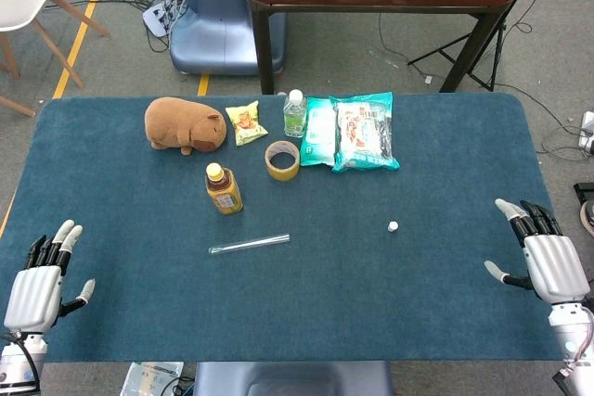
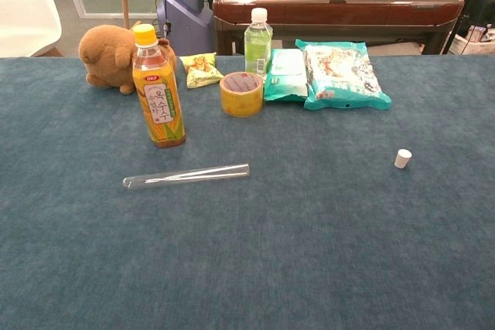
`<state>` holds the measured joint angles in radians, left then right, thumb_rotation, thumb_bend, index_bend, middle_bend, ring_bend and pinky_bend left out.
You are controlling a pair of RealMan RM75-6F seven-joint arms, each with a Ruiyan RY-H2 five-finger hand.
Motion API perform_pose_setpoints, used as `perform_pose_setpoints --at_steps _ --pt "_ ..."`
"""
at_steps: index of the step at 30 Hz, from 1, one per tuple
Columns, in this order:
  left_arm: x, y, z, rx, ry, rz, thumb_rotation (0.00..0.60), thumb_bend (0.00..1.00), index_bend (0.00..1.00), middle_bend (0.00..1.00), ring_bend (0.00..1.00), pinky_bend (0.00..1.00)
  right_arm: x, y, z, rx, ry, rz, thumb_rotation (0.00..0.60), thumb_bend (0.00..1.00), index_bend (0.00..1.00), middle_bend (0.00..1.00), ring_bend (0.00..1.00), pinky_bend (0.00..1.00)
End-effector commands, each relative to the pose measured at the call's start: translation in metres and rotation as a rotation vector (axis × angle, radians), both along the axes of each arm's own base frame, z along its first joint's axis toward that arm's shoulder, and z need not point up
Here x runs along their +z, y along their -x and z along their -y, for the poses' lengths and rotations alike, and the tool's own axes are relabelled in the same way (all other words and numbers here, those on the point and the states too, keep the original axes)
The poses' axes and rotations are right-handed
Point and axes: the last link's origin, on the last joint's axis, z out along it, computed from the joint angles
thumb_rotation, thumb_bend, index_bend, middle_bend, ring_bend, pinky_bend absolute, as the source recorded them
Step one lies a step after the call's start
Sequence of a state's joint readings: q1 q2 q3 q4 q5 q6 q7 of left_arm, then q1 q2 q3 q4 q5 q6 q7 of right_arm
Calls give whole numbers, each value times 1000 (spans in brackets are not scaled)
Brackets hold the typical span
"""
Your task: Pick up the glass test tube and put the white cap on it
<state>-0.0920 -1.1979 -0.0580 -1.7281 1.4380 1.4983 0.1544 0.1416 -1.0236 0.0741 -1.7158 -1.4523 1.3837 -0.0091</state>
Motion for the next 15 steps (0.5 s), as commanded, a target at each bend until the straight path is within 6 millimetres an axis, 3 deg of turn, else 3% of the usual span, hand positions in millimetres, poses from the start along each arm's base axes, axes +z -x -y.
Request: perform_pose_setpoints --at_steps 1,15 --pt "0 1 0 2 -1 0 600 300 69 20 88 0 -1 0 0 0 -3 -1 600 188 75 173 84 74" --pt "0 3 -4 -17 8 -2 600 300 140 57 137 0 5 -4 1 7 22 -5 600 186 75 181 95 74"
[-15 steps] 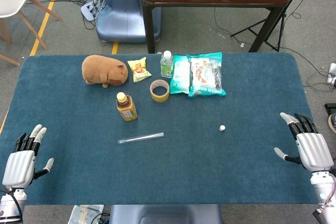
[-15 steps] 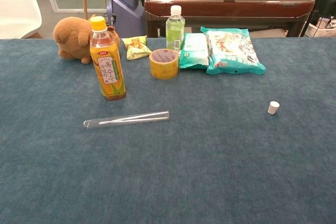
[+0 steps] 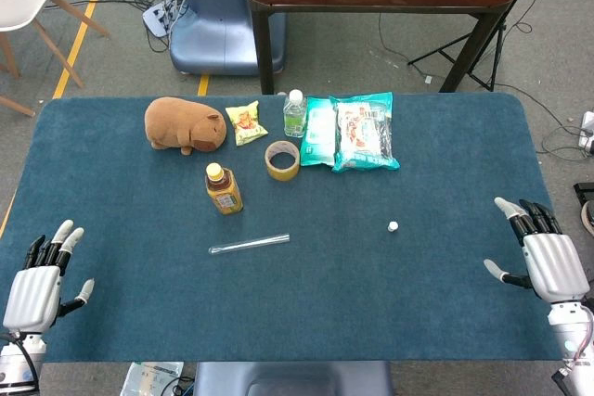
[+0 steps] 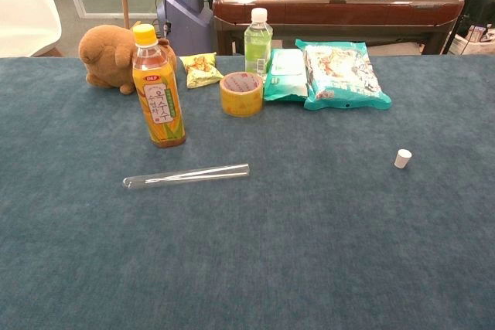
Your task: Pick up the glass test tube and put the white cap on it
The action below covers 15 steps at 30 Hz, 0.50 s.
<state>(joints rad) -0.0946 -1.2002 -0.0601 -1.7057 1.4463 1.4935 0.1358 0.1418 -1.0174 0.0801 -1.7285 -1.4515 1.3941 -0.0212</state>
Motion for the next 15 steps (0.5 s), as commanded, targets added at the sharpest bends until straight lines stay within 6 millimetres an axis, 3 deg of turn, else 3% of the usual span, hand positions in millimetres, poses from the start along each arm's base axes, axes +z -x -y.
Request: perform_pose_setpoints --at_steps 1,7,15 --pt "0 0 -4 -12 12 -1 600 300 157 68 144 0 3 0 0 -1 15 -1 600 187 75 182 97 74" --pt "-6 -5 -21 -65 72 -11 600 292 260 193 240 110 14 -3 1 3 54 -9 600 187 75 187 105 74" --pt "-23 -18 -51 -131 176 -42 600 255 343 400 468 459 22 -5 4 1 80 -19 600 188 75 213 164 74"
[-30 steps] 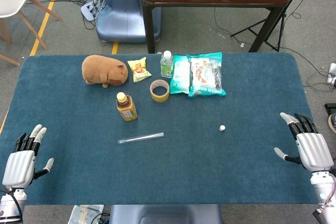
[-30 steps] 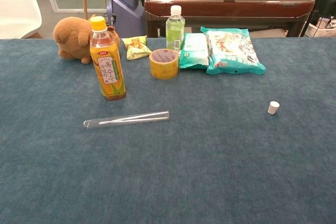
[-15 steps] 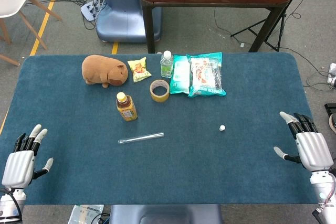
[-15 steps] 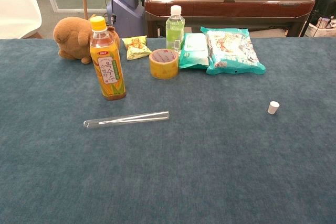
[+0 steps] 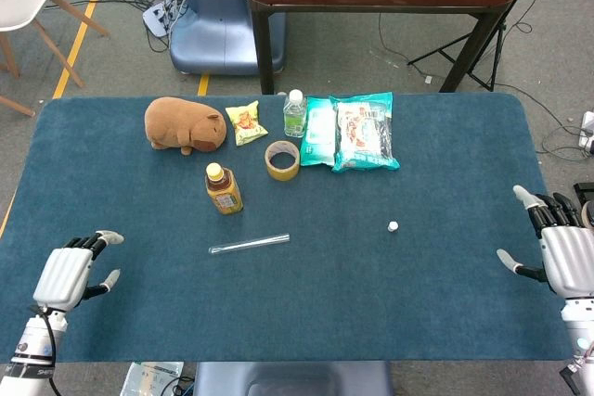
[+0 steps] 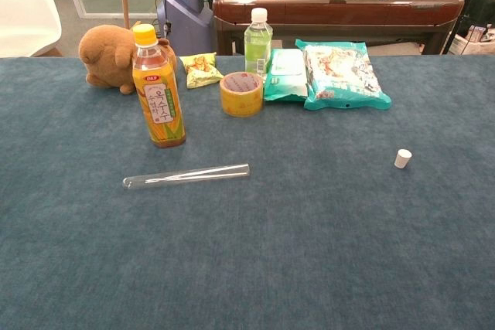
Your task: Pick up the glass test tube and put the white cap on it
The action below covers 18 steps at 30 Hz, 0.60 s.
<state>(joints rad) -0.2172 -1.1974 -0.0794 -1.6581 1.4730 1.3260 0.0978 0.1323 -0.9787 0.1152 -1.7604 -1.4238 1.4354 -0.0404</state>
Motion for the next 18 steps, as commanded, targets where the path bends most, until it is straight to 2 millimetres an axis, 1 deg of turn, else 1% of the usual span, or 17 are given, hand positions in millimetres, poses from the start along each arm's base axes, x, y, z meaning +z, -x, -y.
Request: perform_pose_setpoints --at_steps 1,6,7,9,10,12,15,18 --pt "-9 -7 -15 -31 42 -32 600 252 346 428 495 512 2 0 1 -2 5 -3 600 188 75 213 167 74" --pt "-25 -19 -35 -66 88 -64 600 249 351 590 672 848 5 1 1 -11 18 -6 600 187 75 226 199 74" --pt "-28 -22 -39 -72 90 -73 600 248 351 616 699 882 6 1 1 -12 19 -6 600 187 75 229 206 74" --pt "-35 -28 -46 -87 98 -93 600 230 353 711 785 966 6 2 1 -16 21 -7 600 187 75 231 213 74" --pt "-39 -31 -49 -91 105 -98 600 223 361 756 820 988 6 2 1 -18 23 -7 600 188 75 231 214 74" --pt "-48 -36 -55 -101 126 -116 600 221 384 809 861 1000 6 3 2 -23 23 -8 600 188 75 231 216 74" --pt "-63 -44 -62 -114 157 -138 600 222 398 841 889 1000 6 5 2 -34 19 -10 600 187 75 235 222 74" --pt "-76 -52 -70 -126 183 -144 600 221 398 852 898 1000 6 8 3 -44 17 -10 600 187 75 237 224 74"
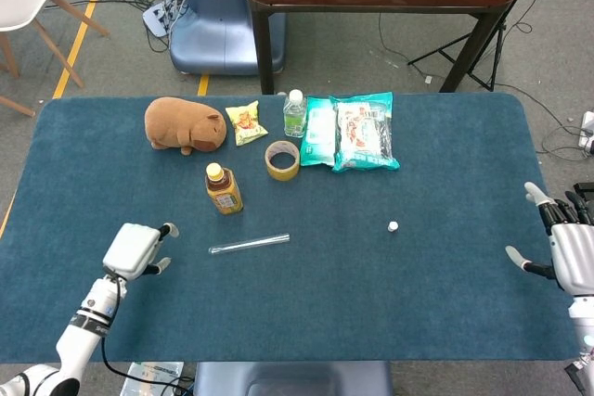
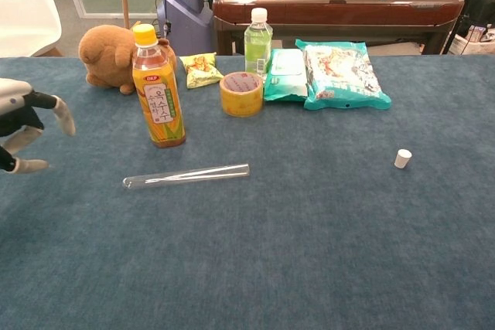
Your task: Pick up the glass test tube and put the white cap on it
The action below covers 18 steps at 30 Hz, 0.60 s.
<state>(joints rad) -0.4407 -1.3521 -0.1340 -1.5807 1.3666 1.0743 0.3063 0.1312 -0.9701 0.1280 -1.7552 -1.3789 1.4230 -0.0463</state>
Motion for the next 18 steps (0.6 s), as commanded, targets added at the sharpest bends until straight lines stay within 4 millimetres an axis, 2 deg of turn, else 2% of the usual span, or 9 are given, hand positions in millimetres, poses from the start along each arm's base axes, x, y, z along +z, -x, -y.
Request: perform_pose_setpoints --at_steps 1,18 --pt "-13 -8 -9 -12 21 -11 600 221 398 854 900 1000 0 1 0 -6 -2 0 600 187 75 237 226 74" --pt "-64 -53 -32 -33 131 -8 600 222 426 880 920 1000 3 13 -1 -43 -3 2 600 187 75 253 256 74"
